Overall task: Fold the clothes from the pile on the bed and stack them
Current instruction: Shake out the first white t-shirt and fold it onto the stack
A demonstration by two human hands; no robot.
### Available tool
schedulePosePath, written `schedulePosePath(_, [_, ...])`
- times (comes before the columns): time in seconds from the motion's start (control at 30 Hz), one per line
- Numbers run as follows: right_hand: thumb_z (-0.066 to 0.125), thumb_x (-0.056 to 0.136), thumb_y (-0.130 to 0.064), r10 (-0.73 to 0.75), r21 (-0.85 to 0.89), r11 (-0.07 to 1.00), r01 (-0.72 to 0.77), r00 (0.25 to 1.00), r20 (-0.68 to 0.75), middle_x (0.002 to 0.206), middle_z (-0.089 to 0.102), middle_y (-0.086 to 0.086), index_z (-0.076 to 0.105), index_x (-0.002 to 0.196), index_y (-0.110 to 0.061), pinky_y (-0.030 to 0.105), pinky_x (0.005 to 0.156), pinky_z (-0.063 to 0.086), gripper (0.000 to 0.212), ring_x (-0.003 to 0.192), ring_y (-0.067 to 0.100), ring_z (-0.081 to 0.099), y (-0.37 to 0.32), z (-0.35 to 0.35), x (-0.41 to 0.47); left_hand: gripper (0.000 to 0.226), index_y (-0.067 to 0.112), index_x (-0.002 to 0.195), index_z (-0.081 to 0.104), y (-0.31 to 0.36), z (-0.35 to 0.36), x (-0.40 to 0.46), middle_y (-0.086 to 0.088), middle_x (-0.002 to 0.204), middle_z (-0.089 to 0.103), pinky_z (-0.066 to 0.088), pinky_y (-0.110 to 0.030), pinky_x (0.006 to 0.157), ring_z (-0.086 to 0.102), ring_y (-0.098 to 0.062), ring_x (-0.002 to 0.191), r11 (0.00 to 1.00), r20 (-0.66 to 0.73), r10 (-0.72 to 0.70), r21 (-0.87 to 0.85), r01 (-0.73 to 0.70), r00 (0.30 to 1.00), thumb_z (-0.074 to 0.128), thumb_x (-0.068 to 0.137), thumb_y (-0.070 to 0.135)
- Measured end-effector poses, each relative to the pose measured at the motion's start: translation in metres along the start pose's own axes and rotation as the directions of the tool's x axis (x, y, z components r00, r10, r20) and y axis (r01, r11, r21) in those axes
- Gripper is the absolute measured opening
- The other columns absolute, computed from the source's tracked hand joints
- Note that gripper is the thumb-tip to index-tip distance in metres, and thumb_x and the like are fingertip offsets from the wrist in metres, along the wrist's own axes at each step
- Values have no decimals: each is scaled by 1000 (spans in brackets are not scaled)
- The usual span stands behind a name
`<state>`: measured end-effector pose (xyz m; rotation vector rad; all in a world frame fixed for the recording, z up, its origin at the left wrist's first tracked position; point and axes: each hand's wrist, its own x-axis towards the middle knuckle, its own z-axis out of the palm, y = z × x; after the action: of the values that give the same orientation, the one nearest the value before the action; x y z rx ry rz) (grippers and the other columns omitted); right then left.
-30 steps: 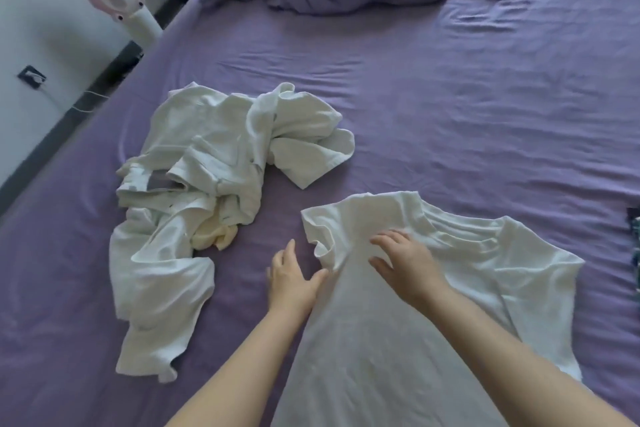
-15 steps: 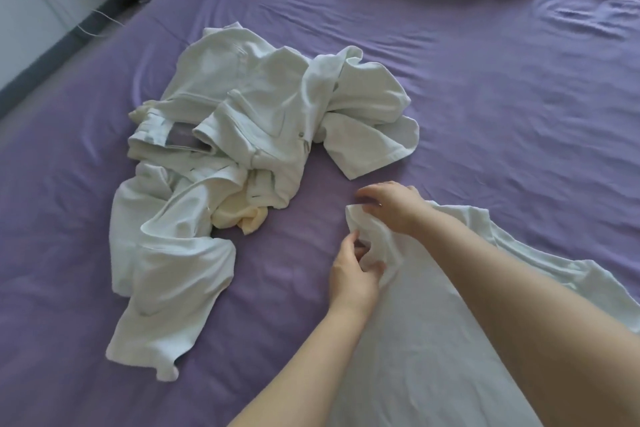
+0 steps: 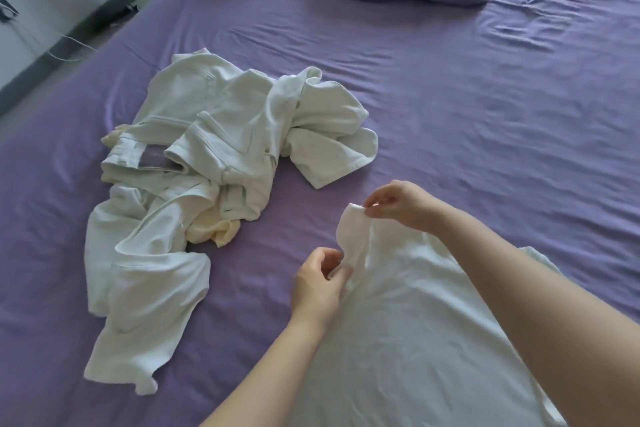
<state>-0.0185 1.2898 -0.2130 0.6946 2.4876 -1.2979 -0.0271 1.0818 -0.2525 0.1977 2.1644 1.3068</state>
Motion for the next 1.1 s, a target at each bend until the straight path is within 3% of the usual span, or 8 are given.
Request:
schedulePosePath(0.17, [47,90,-13,189,174,965,-198,980,64,75,66,1,63,81,-19,22,56,44,20,63,12,65,27,-4,-29,17,23,99,70,2,23,-20,6,95,62,45,-27,83,59,-12,92,862,148,281,396,-317,948,64,83,18])
schedulePosePath(0.27, [49,86,-22,199,101,976,-192,978,-63,81,66,8,67,79,-9,26,59,46,24,62,10,62,41,3,-40,25,27,111,66,0,39,-26,6,108,62,36,-32,87,55,-18,102,695,256,335,582,-421,907,58,88,28])
schedulePosePath(0.43, [55,87,-13,8,-261,964,-42,992,-129,121,56,-4,58,117,-22,29,84,41,31,106,18,52,59,19,-54,38,20,96,72,1,47,-25,1,98,68,47,-39,70,63,-28,85,529,215,557,653,-543,802,73,63,1])
schedulePosePath(0.5, [56,88,-11,-21,-272,962,-21,988,-150,128,52,-4,53,126,-24,33,89,44,41,110,19,51,66,23,-57,50,24,121,61,6,48,-14,0,132,54,39,-42,93,49,-27,121,504,290,478,683,-529,829,62,77,3])
schedulePosePath(0.57, [60,87,-16,-66,-284,959,5,976,-209,132,50,-1,50,132,-23,33,95,41,46,115,20,48,74,28,-60,57,32,145,30,7,45,5,7,157,16,13,-41,115,9,-21,145,399,448,333,730,-555,830,48,92,18])
schedulePosePath(0.77, [43,94,-47,7,-527,835,-157,961,-276,156,18,-3,30,142,-38,44,114,4,51,145,21,4,108,44,-73,95,35,149,-10,15,35,55,7,157,-21,-13,-55,114,-29,-26,141,16,692,68,720,-694,719,46,80,71])
schedulePosePath(0.93, [22,94,-58,86,-611,763,-211,970,-226,159,-3,-2,11,146,-40,49,113,-13,56,143,23,-18,135,54,-87,113,39,145,-18,-4,39,71,6,154,-30,-17,-57,111,-33,-23,139,34,673,28,738,-674,739,42,63,88])
schedulePosePath(1.1, [-5,83,-68,98,-519,802,-298,921,-377,159,1,1,15,148,-35,46,115,-6,76,140,18,-21,141,77,-156,110,37,146,-17,-3,43,60,3,153,-32,-19,-59,110,-35,-25,138,43,623,64,779,-625,780,33,63,90])
